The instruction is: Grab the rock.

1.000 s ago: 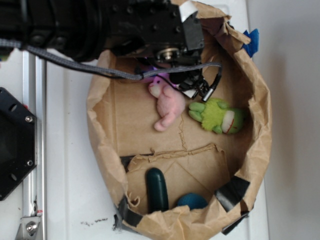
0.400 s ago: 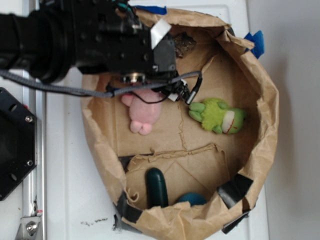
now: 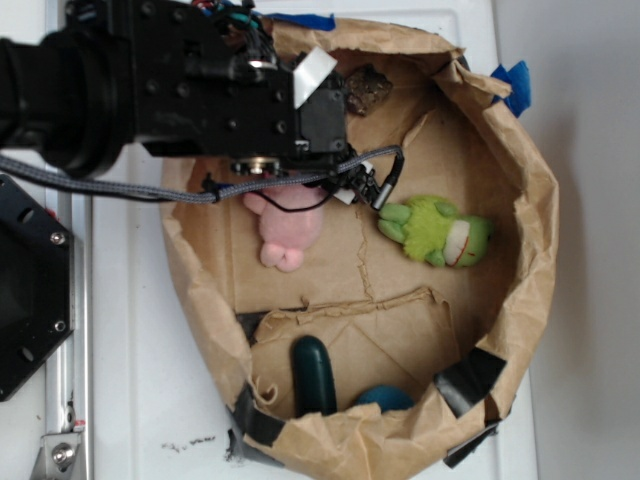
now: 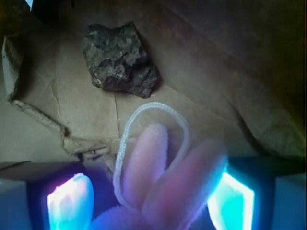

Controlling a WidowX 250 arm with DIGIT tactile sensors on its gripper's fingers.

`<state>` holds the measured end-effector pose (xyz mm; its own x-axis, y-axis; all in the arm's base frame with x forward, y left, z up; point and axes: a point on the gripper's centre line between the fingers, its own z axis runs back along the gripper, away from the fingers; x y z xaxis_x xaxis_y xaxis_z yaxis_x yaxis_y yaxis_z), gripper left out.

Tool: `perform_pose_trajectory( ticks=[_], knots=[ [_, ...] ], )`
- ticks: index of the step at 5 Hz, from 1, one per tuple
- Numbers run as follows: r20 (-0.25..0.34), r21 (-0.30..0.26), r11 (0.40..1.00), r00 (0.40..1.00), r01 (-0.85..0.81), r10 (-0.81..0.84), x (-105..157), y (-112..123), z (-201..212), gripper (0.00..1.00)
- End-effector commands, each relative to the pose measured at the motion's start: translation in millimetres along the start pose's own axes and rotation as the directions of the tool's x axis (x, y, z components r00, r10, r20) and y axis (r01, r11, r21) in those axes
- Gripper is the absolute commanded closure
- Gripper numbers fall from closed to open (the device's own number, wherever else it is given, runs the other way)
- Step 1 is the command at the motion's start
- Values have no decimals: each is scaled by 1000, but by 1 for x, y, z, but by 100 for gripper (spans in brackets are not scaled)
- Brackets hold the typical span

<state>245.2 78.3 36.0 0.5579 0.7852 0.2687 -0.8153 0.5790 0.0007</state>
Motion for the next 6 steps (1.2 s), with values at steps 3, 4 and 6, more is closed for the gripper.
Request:
perform_pose_trajectory(
  ticks=[3,4,6],
  knots=[
    [19,-51,997,998,-59,60,43,-8,29,0],
    [27,-49,996,997,-68,70,61,-16,26,0],
    [47,-28,997,996,-74,76,95,-26,12,0]
  ],
)
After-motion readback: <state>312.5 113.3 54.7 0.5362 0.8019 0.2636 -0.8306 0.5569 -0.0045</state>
